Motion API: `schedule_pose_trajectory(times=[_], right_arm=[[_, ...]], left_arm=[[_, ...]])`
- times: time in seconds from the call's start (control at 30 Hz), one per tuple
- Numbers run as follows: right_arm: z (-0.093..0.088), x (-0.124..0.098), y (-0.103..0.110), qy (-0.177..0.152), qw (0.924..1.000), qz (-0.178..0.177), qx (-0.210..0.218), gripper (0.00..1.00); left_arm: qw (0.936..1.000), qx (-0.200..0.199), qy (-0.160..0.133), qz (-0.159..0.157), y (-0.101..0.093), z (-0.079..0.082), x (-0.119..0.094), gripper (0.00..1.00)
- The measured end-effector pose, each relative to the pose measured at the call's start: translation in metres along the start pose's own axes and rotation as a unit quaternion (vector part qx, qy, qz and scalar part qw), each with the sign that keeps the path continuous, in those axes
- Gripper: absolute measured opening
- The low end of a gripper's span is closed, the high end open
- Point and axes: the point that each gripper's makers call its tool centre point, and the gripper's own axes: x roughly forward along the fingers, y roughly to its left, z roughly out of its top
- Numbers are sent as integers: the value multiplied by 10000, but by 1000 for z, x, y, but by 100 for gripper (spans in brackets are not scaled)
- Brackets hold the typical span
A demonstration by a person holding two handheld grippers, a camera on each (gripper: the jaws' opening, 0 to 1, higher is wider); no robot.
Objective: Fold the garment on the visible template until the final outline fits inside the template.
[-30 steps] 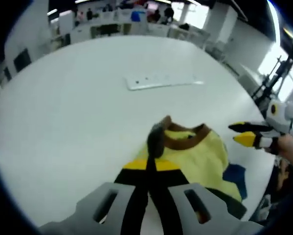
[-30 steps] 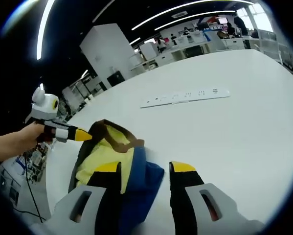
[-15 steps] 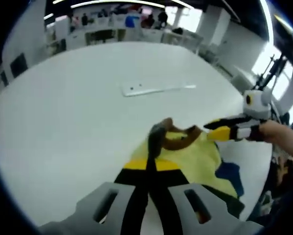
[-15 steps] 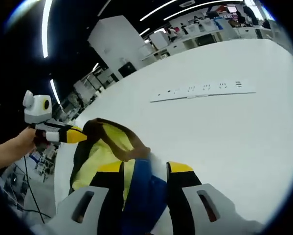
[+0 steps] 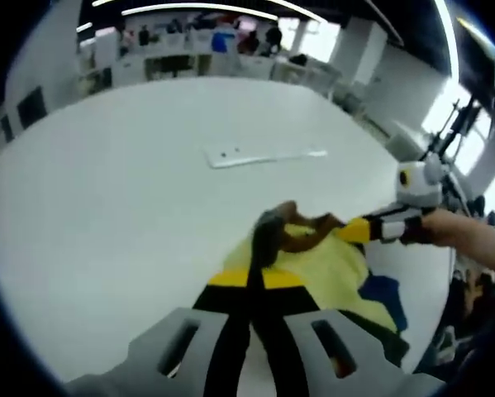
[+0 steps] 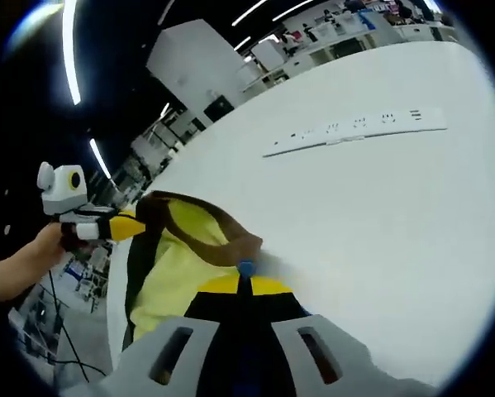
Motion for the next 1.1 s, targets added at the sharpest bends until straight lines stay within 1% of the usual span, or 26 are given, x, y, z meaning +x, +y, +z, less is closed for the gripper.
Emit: schedule_pose_trajectory(times=[0.1, 0.13, 0.27, 0.33, 0.47, 0.53, 0.6, 0.63, 0.67, 0.7, 0.73, 0.77, 0.8, 0.87, 0.93, 0.97, 1.0, 1.03, 1.07, 1.1], right_arm=[[9, -7, 4, -148, 9998, -44, -115, 2], [15, -10, 6, -252, 9995, -57, -174, 2], [36, -23, 16, -601, 9980, 13, -205, 1], [41, -27, 20, -658, 9973, -5, -313, 1], [44, -32, 27, -693, 9959, -94, -573, 1], [51, -39, 35, -827, 9931, -166, -816, 1], [61, -46, 43, -994, 9902, -176, -963, 1], [70, -53, 51, -1163, 9873, -178, -1072, 1], [75, -58, 56, -1255, 9849, -187, -1182, 1], [82, -65, 64, -1313, 9820, -246, -1338, 1], [84, -68, 66, -1329, 9807, -255, -1408, 1], [93, -76, 79, -1452, 9738, -272, -1728, 1], [102, -84, 92, -1569, 9681, -292, -1932, 1], [113, -94, 107, -1718, 9608, -333, -2151, 1], [129, -112, 129, -1936, 9466, -429, -2541, 1], [135, -117, 136, -2005, 9421, -455, -2649, 1], [137, -120, 140, -2029, 9402, -461, -2699, 1], [145, -130, 153, -2125, 9314, -494, -2913, 1], [147, -133, 157, -2156, 9284, -514, -2984, 1], [152, -141, 165, -2223, 9206, -570, -3160, 1]], left_arm=[[9999, -149, -62, -43, 1, 0, -4, 0], [9996, -265, -93, -76, 1, 0, -6, 0], [9990, -392, -129, -157, 4, -6, -13, 0], [9987, -432, -145, -213, 2, -9, -17, 0], [9985, -411, -194, -310, -4, -9, -26, 0], [9982, -396, -268, -355, -8, -7, -34, 0], [9979, -401, -331, -381, -10, -5, -41, 0], [9976, -407, -374, -417, -12, -4, -45, 0], [9972, -428, -417, -449, -14, -3, -49, 0], [9964, -458, -512, -503, -17, 0, -54, 0], [9961, -473, -539, -523, -18, 1, -56, 0], [9951, -510, -617, -580, -22, 4, -61, 0], [9949, -510, -647, -590, -24, 5, -64, 0], [9937, -485, -773, -646, -30, 10, -73, 0], [9906, -583, -957, -782, -38, 16, -83, 0], [9896, -580, -1018, -829, -42, 18, -86, 0], [9884, -568, -1102, -881, -46, 21, -93, 0], [9870, -537, -1188, -936, -50, 24, -98, 0], [9854, -507, -1279, -999, -54, 28, -103, 0], [9843, -487, -1348, -1027, -57, 30, -108, 0]])
